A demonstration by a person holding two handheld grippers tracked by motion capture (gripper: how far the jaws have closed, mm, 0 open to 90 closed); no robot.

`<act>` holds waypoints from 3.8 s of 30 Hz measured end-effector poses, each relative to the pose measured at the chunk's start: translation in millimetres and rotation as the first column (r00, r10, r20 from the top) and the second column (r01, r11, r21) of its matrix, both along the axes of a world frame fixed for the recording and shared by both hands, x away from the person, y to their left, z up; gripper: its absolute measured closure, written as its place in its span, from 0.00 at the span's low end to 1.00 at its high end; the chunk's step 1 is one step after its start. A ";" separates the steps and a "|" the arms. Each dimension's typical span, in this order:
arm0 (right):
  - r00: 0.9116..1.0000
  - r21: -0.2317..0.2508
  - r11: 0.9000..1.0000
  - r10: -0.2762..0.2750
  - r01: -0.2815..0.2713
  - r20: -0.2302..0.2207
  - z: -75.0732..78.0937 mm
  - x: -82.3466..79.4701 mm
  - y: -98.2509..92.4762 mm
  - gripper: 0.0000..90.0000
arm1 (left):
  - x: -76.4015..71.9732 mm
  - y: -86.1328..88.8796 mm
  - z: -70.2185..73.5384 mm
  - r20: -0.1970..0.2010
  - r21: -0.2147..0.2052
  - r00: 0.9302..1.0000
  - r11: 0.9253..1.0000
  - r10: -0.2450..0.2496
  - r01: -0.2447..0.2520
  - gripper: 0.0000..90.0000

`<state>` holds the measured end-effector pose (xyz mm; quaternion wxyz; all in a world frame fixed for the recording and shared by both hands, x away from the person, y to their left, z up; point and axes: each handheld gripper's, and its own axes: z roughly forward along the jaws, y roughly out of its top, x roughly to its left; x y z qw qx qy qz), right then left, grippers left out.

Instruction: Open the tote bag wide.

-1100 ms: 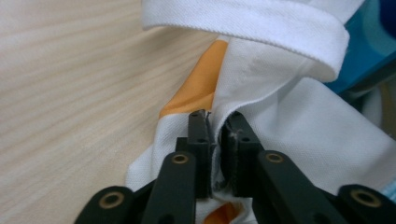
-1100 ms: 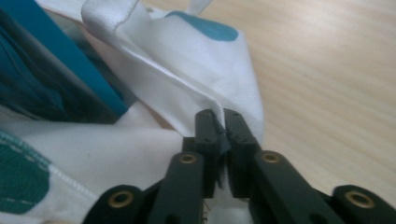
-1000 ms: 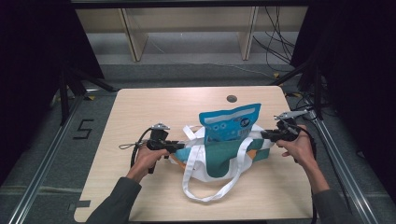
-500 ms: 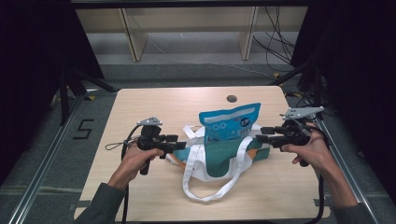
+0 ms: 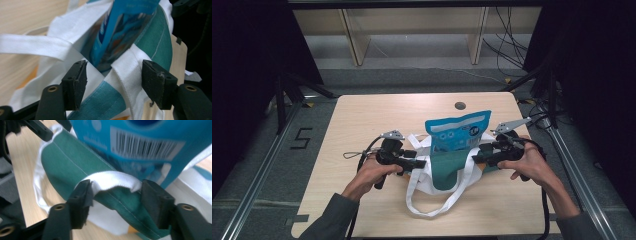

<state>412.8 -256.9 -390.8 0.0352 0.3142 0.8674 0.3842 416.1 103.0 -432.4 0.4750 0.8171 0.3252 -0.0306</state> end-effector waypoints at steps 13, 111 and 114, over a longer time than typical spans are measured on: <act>0.994 -0.119 0.987 0.108 -0.106 0.013 -29.4 -10.3 3.6 1.00 | -16.3 -2.4 -33.9 0.041 0.074 0.999 0.997 -0.033 0.030 0.78; 0.953 -0.053 0.954 -0.291 0.296 0.091 -86.2 82.5 -28.4 0.98 | 87.0 -4.3 -68.9 0.169 0.249 0.965 0.938 0.201 -0.239 0.88; 0.946 -0.063 0.946 -0.314 0.319 0.086 -86.2 86.8 -29.7 0.98 | 96.3 -5.9 -68.7 0.181 0.250 0.959 0.932 0.220 -0.261 0.86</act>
